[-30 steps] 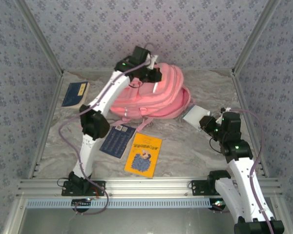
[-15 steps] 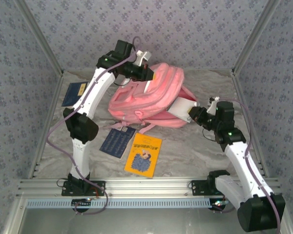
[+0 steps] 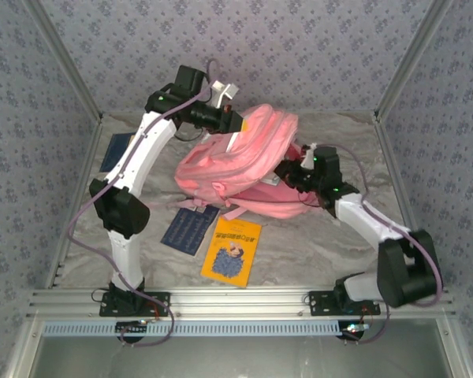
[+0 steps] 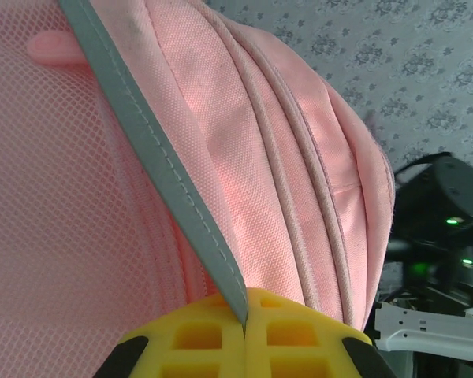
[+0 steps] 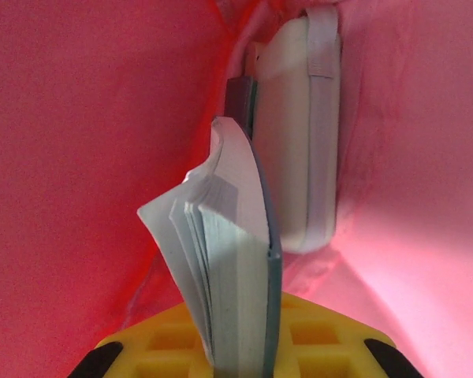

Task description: Pack the student bag

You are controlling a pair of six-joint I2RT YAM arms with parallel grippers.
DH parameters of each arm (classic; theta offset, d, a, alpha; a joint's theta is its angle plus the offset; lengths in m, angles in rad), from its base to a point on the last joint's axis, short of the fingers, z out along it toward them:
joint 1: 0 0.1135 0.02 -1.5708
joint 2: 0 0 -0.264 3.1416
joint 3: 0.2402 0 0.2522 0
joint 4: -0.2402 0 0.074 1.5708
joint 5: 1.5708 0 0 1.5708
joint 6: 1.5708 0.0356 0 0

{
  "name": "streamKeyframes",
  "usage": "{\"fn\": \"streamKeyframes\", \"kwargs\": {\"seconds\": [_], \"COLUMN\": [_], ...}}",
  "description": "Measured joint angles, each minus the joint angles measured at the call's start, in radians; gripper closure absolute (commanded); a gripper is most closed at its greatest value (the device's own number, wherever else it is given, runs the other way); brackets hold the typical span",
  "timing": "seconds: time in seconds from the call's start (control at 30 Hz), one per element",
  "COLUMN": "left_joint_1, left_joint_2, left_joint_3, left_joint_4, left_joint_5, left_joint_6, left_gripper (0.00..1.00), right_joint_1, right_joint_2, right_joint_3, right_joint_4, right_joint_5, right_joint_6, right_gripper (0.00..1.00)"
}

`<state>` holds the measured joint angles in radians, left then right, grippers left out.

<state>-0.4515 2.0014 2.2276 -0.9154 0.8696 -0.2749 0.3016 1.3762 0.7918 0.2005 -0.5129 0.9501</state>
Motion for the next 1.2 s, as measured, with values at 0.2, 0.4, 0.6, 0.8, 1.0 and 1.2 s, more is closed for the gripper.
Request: {"fn": "streamKeyframes", "kwargs": {"seconds": [0.2, 0.4, 0.6, 0.8, 1.0, 1.2], "left_joint_1": [0.010, 0.021, 0.046, 0.063, 0.092, 0.097], "left_joint_2": [-0.018, -0.018, -0.018, -0.018, -0.018, -0.018], "left_joint_3": [-0.037, -0.047, -0.052, -0.067, -0.105, -0.120], "left_joint_4": [0.038, 0.062, 0.088, 0.112, 0.156, 0.167], "left_joint_5": [0.026, 0.034, 0.034, 0.044, 0.048, 0.026], "left_joint_6": [-0.020, -0.038, -0.063, -0.097, -0.113, -0.112], "left_gripper": [1.00, 1.00, 1.00, 1.00, 1.00, 1.00], "right_joint_1": [0.101, 0.193, 0.262, 0.264, 0.198, 0.135], "right_joint_2": [0.237, 0.446, 0.569, 0.566, 0.409, 0.190], "right_joint_3": [0.163, 0.401, 0.513, 0.506, 0.329, 0.240], "right_joint_4": [0.058, -0.007, -0.064, -0.043, -0.002, -0.081], "right_joint_5": [0.038, 0.093, 0.175, 0.187, 0.194, 0.284], "right_joint_6": [0.032, 0.031, 0.054, 0.058, 0.036, -0.066], "right_gripper": [1.00, 0.83, 0.52, 0.25, 0.08, 0.11]}}
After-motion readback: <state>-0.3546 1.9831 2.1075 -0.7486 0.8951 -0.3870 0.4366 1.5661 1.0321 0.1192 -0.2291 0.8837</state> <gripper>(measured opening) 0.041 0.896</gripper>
